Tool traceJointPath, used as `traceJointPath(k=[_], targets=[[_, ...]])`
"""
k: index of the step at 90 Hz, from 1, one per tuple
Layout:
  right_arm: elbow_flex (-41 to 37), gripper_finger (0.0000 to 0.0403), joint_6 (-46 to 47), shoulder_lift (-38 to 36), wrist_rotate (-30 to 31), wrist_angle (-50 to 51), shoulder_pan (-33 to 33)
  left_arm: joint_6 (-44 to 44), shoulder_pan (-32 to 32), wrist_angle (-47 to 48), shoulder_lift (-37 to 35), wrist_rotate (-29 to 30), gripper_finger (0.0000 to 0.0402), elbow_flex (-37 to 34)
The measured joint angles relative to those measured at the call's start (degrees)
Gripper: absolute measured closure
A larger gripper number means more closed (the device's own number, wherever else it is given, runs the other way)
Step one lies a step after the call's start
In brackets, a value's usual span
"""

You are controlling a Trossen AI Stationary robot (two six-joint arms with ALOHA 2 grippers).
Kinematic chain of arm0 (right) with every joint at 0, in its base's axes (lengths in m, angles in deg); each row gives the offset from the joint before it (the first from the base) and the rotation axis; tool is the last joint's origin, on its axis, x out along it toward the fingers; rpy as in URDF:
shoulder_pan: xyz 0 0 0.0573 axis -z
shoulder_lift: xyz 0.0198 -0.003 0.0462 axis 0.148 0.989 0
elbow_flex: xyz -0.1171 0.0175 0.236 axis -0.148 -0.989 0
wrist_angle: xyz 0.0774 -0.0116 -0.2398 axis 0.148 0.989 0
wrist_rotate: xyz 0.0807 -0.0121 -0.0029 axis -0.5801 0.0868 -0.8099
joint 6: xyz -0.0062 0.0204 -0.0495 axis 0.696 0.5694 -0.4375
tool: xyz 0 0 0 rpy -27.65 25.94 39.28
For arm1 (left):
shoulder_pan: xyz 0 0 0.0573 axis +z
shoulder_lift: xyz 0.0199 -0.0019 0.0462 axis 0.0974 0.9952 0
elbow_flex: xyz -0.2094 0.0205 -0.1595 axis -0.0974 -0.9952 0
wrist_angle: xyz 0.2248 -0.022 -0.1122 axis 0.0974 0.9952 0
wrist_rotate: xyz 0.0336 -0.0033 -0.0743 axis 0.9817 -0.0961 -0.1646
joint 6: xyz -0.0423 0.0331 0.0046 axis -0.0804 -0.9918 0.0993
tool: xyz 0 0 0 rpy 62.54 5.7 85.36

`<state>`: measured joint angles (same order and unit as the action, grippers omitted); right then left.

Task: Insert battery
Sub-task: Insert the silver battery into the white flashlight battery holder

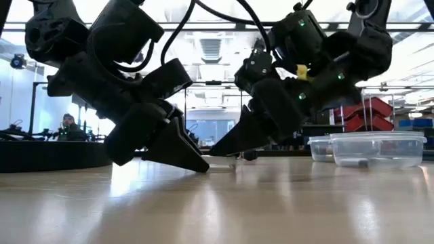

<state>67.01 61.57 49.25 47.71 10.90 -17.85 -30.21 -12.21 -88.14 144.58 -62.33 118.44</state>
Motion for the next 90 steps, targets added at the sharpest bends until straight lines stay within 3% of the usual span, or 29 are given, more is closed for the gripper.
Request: traceJointPath(k=[33,49,80,90], targets=[[0.02,0.0403,-3.65,-7.45,0.09,3.33,-1.53,-5.06,-0.91,-0.11,0.0,0.41,0.0302,0.04],[0.02,0.0403,-4.77,-10.34,3.02,6.68,-2.94,-6.96,-3.23,-0.14,0.0,1.38,0.0303,0.07],[0.04,0.0403,-4.77,-10.4,3.29,9.64,-3.41,-17.43,-8.48,0.23,0.0,16.07,0.0303,2.66],[0.04,0.0403,-4.56,-10.56,3.29,11.28,-3.41,-20.2,-8.64,0.55,0.0,16.25,0.0303,3.73]])
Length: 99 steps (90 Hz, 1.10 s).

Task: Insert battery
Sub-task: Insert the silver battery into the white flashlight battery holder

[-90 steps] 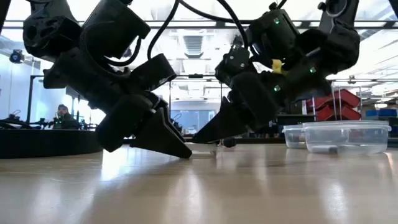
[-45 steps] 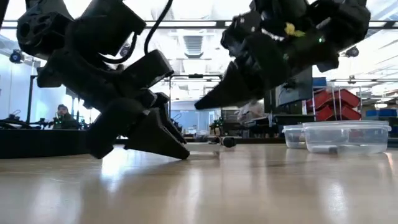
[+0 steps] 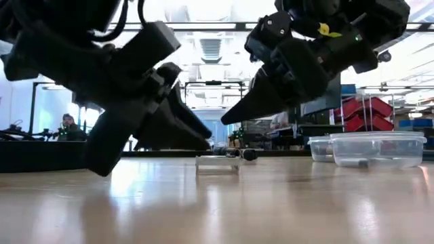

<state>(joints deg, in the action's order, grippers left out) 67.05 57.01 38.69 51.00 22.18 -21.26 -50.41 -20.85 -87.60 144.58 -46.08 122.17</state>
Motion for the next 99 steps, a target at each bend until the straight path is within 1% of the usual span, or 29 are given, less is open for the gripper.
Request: traceJointPath(k=[8,24,27,33,44,68,84,99], targets=[[0.0,0.0403,1.2,-0.13,-0.02,0.97,0.0,3.45,1.07,0.9,0.0,-0.9,0.0303,0.16],[0.0,0.0403,1.85,-0.19,-0.07,1.62,-0.02,11.12,4.34,2.01,0.0,-11.26,0.0303,0.16],[0.0,0.0403,1.92,-0.19,-0.1,1.59,-0.02,12.27,4.91,2.3,0.0,-12.4,0.0303,0.16],[0.0,0.0403,2.3,-0.21,-0.1,1.59,-0.01,13.67,5.85,2.34,0.0,-13.48,0.0303,0.14],[0.02,0.0403,2.5,-0.21,-0.11,1.64,0.0,13.86,6.88,2.33,0.0,-13.48,0.0303,0.14],[0.04,0.0403,2.35,-0.21,-0.13,1.68,0.0,13.96,7.04,2.51,0.0,-13.94,0.0303,0.14],[0.04,0.0403,2.31,-0.21,-0.12,1.66,0.02,14.49,8.2,2.84,0.0,-20.92,0.0305,0.14],[0.04,0.0403,2.33,-0.21,-0.13,1.66,0.02,14.38,8.74,3.18,0.0,-21.42,0.032,0.14]])
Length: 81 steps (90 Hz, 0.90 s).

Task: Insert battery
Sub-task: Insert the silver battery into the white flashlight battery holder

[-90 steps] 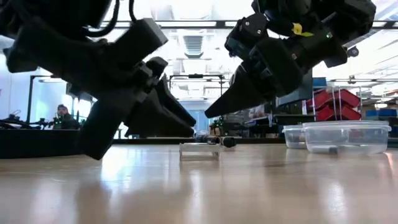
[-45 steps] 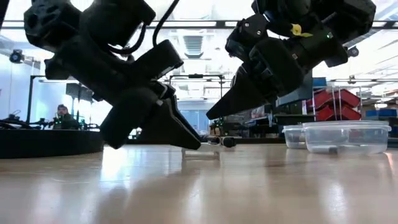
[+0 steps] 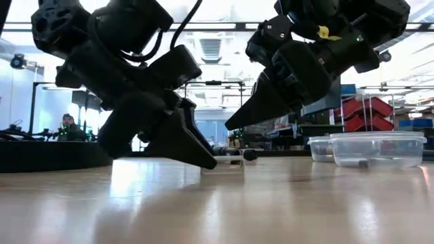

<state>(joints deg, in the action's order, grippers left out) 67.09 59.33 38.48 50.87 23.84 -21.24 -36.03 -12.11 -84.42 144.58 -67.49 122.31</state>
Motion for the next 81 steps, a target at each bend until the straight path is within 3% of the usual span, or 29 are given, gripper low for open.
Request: traceJointPath(k=[19,45,81], targets=[[0.0,0.0403,-0.02,0.0,0.0,0.0,0.0,2.04,0.93,-0.14,0.0,-1.76,0.0339,0.02],[0.0,0.0403,-0.02,-0.02,-0.03,0.08,0.0,8.26,3.31,0.06,-0.07,-3.15,0.0327,0.04],[0.04,0.0403,2.84,-3.81,-0.1,8.43,-0.11,21.99,7.07,0.28,-0.63,-13.85,0.0332,0.07]])
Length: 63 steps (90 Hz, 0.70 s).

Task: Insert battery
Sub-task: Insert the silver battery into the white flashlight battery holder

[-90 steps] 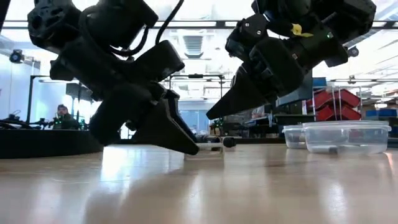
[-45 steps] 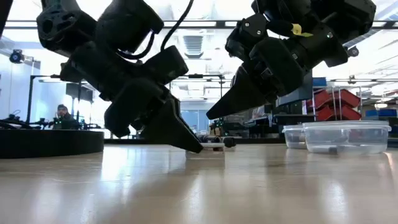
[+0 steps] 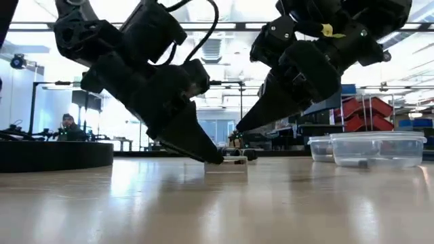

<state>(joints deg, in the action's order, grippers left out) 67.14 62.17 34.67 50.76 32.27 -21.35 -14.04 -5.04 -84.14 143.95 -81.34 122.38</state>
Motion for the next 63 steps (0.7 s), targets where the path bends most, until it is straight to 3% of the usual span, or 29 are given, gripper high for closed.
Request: traceJointPath(k=[22,36,49,63], targets=[[0.02,0.0388,0.49,0.03,-4.53,0.5,-0.54,8.91,4.02,-0.02,-0.02,-4.55,0.0313,-0.04],[0.0,0.0337,0.34,1.46,-4.23,1.08,-0.64,9.32,5.6,-0.22,-0.07,-5.15,0.0299,-0.07],[0.0,0.0286,-3.64,1.47,-0.35,1.03,-0.63,8.96,6.29,-0.48,-0.32,-5.55,0.0281,-0.07],[0.0,0.0257,-6.39,1.47,1.53,0.92,0.39,8.26,6.89,-0.92,-0.73,-5.6,0.0258,-0.07]])
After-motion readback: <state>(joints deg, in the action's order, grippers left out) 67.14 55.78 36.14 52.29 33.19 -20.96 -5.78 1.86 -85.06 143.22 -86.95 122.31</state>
